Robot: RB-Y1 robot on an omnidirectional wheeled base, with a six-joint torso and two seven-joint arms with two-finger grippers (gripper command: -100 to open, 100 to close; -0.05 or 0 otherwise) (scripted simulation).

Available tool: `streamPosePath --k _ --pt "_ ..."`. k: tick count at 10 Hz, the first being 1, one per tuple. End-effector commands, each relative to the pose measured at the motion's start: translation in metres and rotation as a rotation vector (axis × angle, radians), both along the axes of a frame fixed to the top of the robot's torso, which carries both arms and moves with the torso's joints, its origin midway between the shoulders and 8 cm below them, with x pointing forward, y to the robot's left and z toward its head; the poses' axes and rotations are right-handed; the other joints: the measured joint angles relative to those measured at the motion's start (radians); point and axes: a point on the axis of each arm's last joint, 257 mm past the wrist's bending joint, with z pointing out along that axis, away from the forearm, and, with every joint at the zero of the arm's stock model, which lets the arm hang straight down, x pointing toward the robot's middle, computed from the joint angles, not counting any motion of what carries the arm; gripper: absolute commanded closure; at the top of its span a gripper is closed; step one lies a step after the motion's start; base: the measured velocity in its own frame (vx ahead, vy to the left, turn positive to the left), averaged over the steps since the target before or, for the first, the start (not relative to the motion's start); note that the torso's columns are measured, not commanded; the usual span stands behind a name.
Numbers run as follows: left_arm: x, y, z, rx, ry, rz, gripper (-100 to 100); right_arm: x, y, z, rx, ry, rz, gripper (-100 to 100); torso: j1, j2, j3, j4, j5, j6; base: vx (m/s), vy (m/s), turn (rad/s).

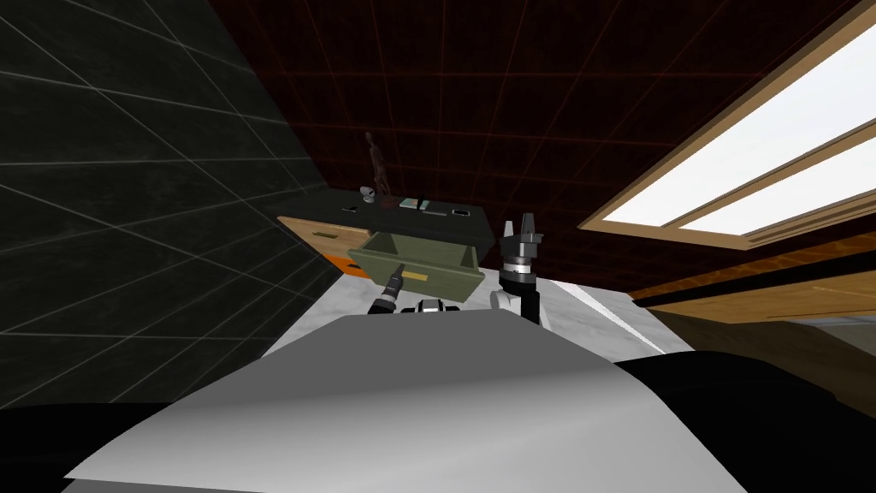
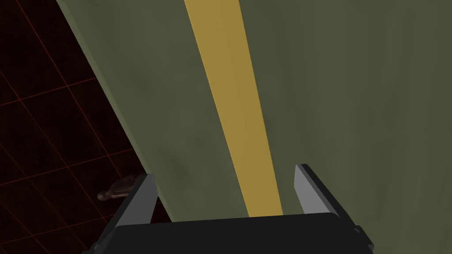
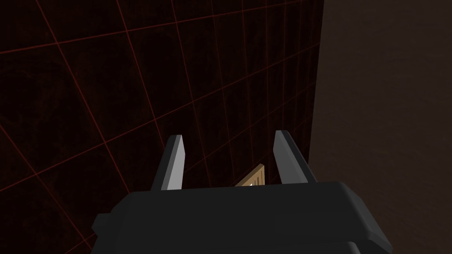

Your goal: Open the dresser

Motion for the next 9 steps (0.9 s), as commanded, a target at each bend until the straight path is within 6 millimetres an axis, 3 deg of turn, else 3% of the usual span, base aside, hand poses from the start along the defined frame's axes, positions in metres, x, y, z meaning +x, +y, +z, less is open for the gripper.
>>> streamPosePath --k 1,6,7,8,9 --pt "-0.008 0.0 0.012 0.0 0.006 -0.002 -100 0.0 0.0 0.0 0.0 0.0 0.0 0 0.0 -0.001 0.0 0.0 0.0 0.0 0.03 0.001 0.007" --pt "-0.017 -0.001 0.032 -0.004 0.001 -0.004 -100 0.0 0.0 0.0 0.0 0.0 0.0 0 -0.002 0.004 0.001 0.006 -0.003 -0.001 0.021 -0.001 0.003" --pt "-0.02 0.0 0.019 0.0 0.032 -0.003 -100 0.0 0.0 0.0 0.0 0.0 0.0 0 -0.002 0.006 0.001 0.007 -0.004 -0.001 0.011 0.0 -0.001" --pt "-0.021 0.0 0.018 0.001 0.037 -0.003 0 0.0 0.0 0.0 0.0 0.0 0.0 0 -0.002 0.006 0.002 0.005 -0.003 -0.001 0.006 0.0 0.001" --pt "-0.022 0.0 0.016 0.002 0.043 -0.002 0 0.0 0.0 0.0 0.0 0.0 0.0 0 -0.001 0.004 0.001 0.003 -0.001 0.0 0.0 0.0 0.0"
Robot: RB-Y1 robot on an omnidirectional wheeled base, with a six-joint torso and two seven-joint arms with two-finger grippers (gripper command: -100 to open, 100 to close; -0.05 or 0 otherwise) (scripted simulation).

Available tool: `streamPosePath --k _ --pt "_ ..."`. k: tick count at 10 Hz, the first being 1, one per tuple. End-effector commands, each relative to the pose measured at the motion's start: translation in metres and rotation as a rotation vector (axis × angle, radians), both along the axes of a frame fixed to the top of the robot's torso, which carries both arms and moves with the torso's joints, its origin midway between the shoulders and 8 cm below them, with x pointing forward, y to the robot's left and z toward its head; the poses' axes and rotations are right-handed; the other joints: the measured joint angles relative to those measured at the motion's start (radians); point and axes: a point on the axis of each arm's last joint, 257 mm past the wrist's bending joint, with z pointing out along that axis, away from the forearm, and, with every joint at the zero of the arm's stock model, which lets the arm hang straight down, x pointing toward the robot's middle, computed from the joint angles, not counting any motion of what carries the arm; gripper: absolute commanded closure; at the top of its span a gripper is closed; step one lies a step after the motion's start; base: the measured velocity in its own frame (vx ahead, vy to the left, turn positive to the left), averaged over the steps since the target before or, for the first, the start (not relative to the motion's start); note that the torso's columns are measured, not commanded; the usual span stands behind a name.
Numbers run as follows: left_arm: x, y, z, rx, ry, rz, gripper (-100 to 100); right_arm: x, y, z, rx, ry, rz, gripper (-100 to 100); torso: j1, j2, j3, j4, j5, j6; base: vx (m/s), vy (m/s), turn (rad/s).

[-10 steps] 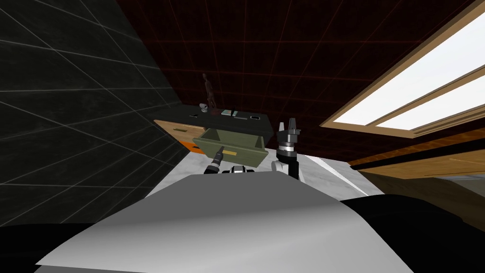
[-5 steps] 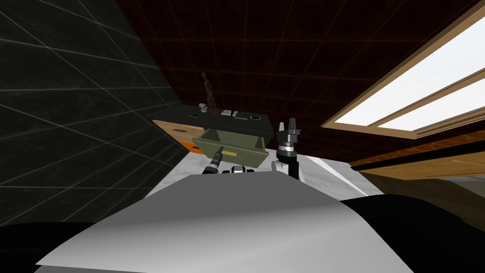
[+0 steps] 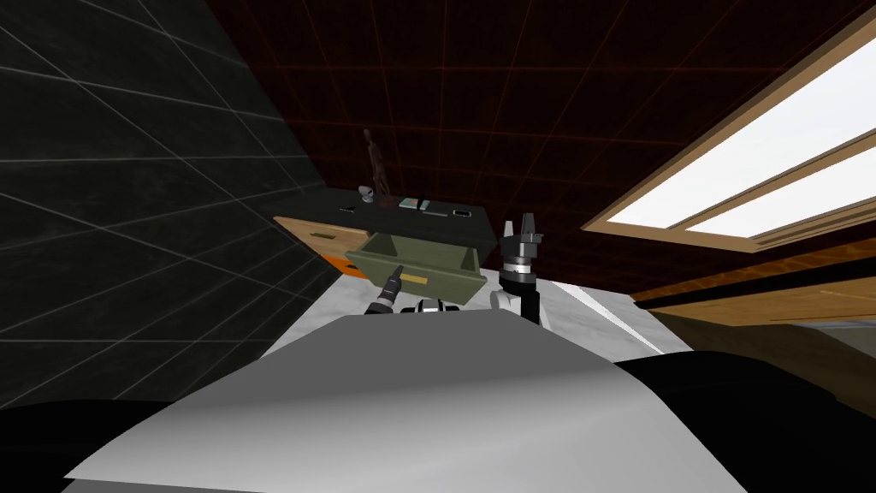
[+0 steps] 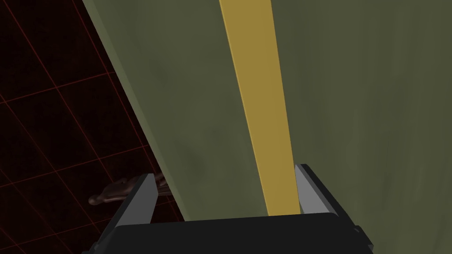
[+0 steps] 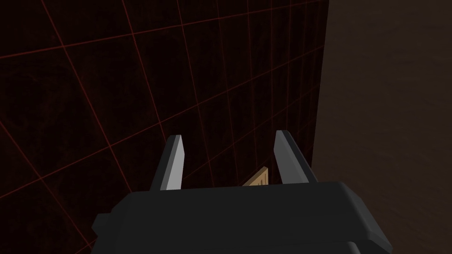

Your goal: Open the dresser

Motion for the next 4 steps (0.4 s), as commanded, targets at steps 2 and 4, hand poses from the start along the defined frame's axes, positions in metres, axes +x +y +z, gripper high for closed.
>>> streamPosePath --k 2,4 --pt "-0.0008 0.0006 -0.0026 0.002 0.007 0.001 0 0.0 0.0 0.0 0.0 0.0 0.0 0 0.0 -0.004 -0.002 -0.002 0.001 0.0 0.0 0.0 0.0" --pt "-0.0011 0.0009 -0.0036 0.002 0.009 0.001 0 0.0 0.0 0.0 0.0 0.0 0.0 0 0.001 -0.005 -0.002 -0.003 0.001 0.0 0.0 0.0 0.0"
